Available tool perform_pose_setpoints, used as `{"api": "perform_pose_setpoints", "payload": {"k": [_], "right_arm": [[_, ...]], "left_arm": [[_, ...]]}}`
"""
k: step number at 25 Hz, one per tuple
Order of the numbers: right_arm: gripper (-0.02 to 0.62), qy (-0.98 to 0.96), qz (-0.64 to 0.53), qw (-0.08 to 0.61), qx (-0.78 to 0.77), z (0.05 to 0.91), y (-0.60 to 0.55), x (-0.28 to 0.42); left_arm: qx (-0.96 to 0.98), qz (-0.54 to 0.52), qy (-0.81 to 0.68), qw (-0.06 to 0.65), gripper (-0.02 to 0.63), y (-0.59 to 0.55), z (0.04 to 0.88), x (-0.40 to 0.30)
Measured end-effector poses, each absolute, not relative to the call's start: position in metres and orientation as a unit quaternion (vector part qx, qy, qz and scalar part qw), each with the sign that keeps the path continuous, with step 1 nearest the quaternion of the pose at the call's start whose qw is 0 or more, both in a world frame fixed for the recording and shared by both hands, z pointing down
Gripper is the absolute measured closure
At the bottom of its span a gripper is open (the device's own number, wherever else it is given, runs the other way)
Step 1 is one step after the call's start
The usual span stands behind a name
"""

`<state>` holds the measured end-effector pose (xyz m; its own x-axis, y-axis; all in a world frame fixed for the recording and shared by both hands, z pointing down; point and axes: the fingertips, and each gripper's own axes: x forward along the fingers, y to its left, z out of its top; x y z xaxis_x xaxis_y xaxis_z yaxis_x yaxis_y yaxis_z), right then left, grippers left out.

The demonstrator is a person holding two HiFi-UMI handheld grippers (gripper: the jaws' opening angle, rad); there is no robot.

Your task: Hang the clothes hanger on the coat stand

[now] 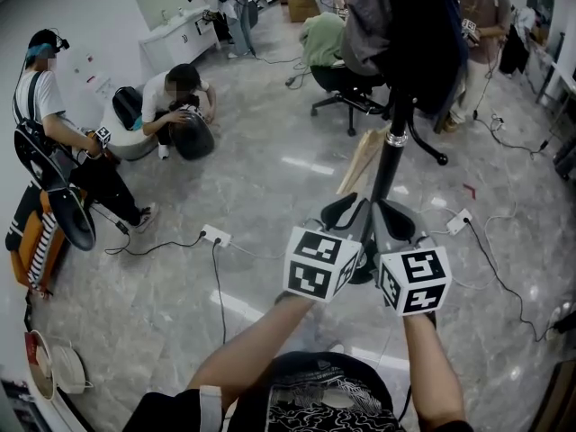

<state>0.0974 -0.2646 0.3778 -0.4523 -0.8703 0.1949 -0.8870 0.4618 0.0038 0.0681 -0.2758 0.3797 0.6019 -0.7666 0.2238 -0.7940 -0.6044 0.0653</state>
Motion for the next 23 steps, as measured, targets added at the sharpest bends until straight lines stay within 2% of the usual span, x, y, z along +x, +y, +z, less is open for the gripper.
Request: {"api": "perform_pose_setpoints", "payload": {"k": [5,23], "right_arm": [[0.595,-0.852,0.051,0.087,0.513,0.381,-0.262,0.095],[0.594,-0.851,0.043,0.090,0.516,0.380,-0.252,0.086]], "left_arm": [[0.891,0.083,-0.440,0.080,0.586,-0.274,0.380,0.069],[0.890,0.085,-0.440,0.082,0.594,-0.264,0.385,0.058]]}}
